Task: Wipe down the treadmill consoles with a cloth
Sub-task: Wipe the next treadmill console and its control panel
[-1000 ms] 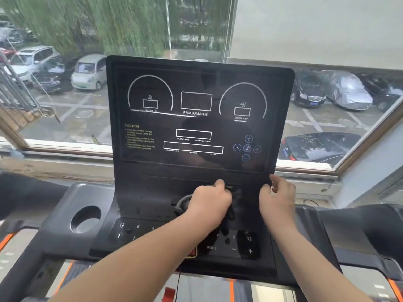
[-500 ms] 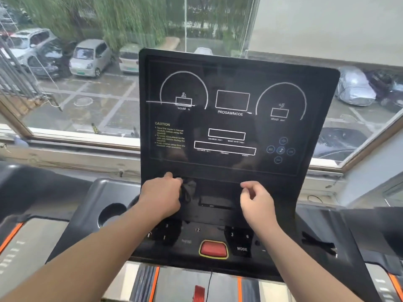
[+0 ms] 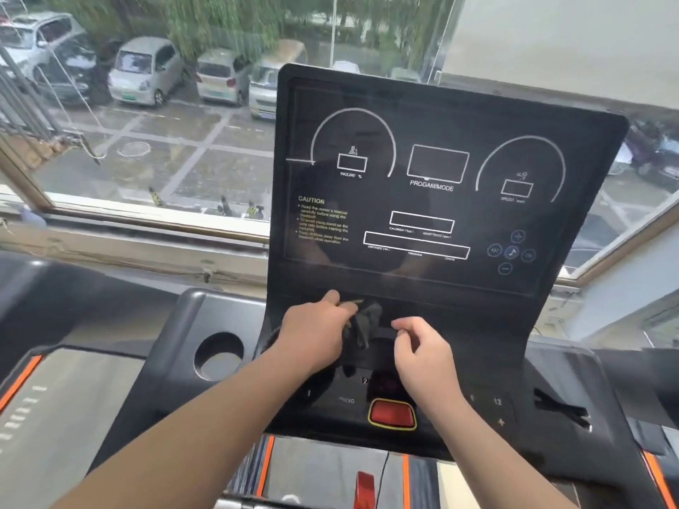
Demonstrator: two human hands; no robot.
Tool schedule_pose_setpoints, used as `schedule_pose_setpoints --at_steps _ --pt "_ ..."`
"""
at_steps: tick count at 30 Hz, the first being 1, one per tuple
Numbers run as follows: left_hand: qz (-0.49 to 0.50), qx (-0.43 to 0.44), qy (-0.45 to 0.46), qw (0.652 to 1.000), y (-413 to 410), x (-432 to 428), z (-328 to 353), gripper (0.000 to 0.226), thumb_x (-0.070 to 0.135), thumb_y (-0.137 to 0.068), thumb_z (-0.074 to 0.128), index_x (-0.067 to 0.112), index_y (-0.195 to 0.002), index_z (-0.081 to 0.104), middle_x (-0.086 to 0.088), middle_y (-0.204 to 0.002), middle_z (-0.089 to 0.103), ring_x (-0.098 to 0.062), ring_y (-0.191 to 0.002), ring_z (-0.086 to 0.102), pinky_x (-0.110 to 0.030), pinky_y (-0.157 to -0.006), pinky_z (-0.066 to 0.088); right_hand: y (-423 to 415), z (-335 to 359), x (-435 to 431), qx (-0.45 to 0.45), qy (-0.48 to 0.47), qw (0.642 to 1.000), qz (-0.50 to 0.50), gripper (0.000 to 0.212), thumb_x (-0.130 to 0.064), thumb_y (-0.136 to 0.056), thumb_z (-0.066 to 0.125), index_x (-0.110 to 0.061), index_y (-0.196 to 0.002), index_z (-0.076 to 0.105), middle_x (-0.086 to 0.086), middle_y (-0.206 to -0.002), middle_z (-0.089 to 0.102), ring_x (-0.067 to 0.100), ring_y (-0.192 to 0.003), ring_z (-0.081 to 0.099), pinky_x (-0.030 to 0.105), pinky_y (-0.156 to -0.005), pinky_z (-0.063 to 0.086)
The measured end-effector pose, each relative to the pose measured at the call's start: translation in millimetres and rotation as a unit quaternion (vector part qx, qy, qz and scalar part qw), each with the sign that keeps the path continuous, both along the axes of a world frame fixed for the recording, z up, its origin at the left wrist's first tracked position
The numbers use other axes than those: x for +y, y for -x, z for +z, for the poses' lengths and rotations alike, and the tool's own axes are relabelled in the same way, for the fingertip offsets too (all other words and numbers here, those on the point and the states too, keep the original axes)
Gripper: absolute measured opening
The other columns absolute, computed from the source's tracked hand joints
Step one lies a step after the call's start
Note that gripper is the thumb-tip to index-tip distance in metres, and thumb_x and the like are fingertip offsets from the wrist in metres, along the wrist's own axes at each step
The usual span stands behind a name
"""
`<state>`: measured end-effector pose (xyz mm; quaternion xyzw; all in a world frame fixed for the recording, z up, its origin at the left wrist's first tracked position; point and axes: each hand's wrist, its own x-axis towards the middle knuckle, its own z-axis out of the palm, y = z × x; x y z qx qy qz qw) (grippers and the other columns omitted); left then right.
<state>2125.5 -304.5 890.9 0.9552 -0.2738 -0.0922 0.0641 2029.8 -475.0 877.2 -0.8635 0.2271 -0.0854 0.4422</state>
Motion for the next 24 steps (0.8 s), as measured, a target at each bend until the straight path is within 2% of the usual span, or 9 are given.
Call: schedule_pose_setpoints --at_steps 2,3,6,10,13,16,20,22,24 --pt "0.021 -0.007 0.001 1.000 -5.2 24.7 -3.1 0.051 0.022 -0.096 0.051 0.037 -0.144 0.045 0.002 -0.129 0.048 -0.033 -0.095 0.068 -0.037 -0.069 0.049 2.2 -3.0 11.1 0.003 -0.011 1.000 0.006 0.025 -0.014 -0.100 0.053 -0.030 -0.104 0.071 -0.012 -0.098 0.071 0.000 -0.074 0.063 0.010 -0.066 0.042" --pt "0.041 -0.008 -0.002 0.999 -8.1 40.9 -5.6 0.052 0.024 -0.097 0.051 0.037 -0.146 0.043 0.002 -0.131 0.049 -0.032 -0.099 0.067 -0.038 -0.072 0.051 3.5 -5.2 17.1 0.004 -0.015 1.000 0.009 0.025 -0.013 -0.100 0.054 -0.031 -0.103 0.071 -0.012 -0.096 0.071 0.001 -0.071 0.061 0.011 -0.067 0.043" --pt "0.114 -0.005 -0.014 0.993 -7.8 92.1 -16.7 0.054 0.026 -0.095 0.051 0.037 -0.147 0.043 0.004 -0.135 0.053 -0.031 -0.108 0.066 -0.041 -0.077 0.054 7.9 -12.8 33.1 -0.001 -0.015 1.000 0.004 0.025 -0.014 -0.098 0.055 -0.031 -0.103 0.072 -0.014 -0.103 0.072 0.004 -0.084 0.065 0.023 -0.080 0.051" --pt "0.189 0.009 0.058 0.980 10.3 107.8 -23.9 0.024 0.026 -0.093 0.054 0.031 -0.117 0.053 0.000 -0.115 0.059 -0.033 -0.098 0.066 -0.039 -0.071 0.046 13.7 -27.6 48.5 0.020 -0.051 0.998 0.000 0.025 -0.019 -0.098 0.053 -0.037 -0.099 0.069 -0.013 -0.091 0.070 0.011 -0.074 0.063 0.034 -0.075 0.058" --pt "0.165 0.031 0.050 0.984 28.3 86.7 -28.3 0.014 0.029 -0.091 0.054 0.028 -0.104 0.047 0.000 -0.110 0.057 -0.035 -0.098 0.068 -0.041 -0.073 0.048 16.1 -32.2 54.9 0.022 -0.063 0.998 0.009 0.025 -0.016 -0.098 0.053 -0.035 -0.100 0.071 -0.012 -0.090 0.070 0.009 -0.071 0.059 0.032 -0.072 0.054" --pt "0.104 0.038 0.037 0.993 39.6 79.1 -34.1 0.015 0.035 -0.090 0.051 0.029 -0.102 0.044 0.002 -0.108 0.055 -0.034 -0.095 0.067 -0.041 -0.070 0.048 16.8 -29.9 54.7 0.029 -0.072 0.997 0.028 0.025 -0.015 -0.099 0.054 -0.033 -0.102 0.071 -0.013 -0.086 0.068 0.005 -0.070 0.055 0.027 -0.072 0.047" --pt "0.156 0.010 0.041 0.987 18.8 88.8 -33.1 0.019 0.038 -0.096 0.050 0.029 -0.113 0.047 0.000 -0.109 0.057 -0.033 -0.094 0.068 -0.038 -0.067 0.041 18.0 -27.6 50.9 0.039 -0.098 0.994 0.032 0.026 -0.015 -0.099 0.054 -0.035 -0.101 0.072 -0.017 -0.073 0.058 0.003 -0.059 0.052 0.028 -0.067 0.048" --pt "0.194 0.013 0.054 0.979 22.8 81.3 -31.1 0.015 0.034 -0.096 0.052 0.027 -0.107 0.044 -0.001 -0.108 0.055 -0.035 -0.095 0.068 -0.038 -0.068 0.040 21.3 -27.5 51.2 0.039 -0.099 0.994 0.027 0.028 -0.014 -0.099 0.054 -0.035 -0.099 0.072 -0.016 -0.073 0.060 0.004 -0.055 0.053 0.029 -0.064 0.048" --pt "0.206 0.053 0.078 0.974 44.8 67.0 -33.2 0.014 0.032 -0.095 0.051 0.026 -0.101 0.040 -0.002 -0.110 0.054 -0.036 -0.100 0.066 -0.040 -0.072 0.041 25.6 -29.2 51.2 0.037 -0.094 0.995 0.018 0.028 -0.013 -0.098 0.054 -0.036 -0.099 0.071 -0.015 -0.074 0.063 0.006 -0.059 0.056 0.031 -0.064 0.050"
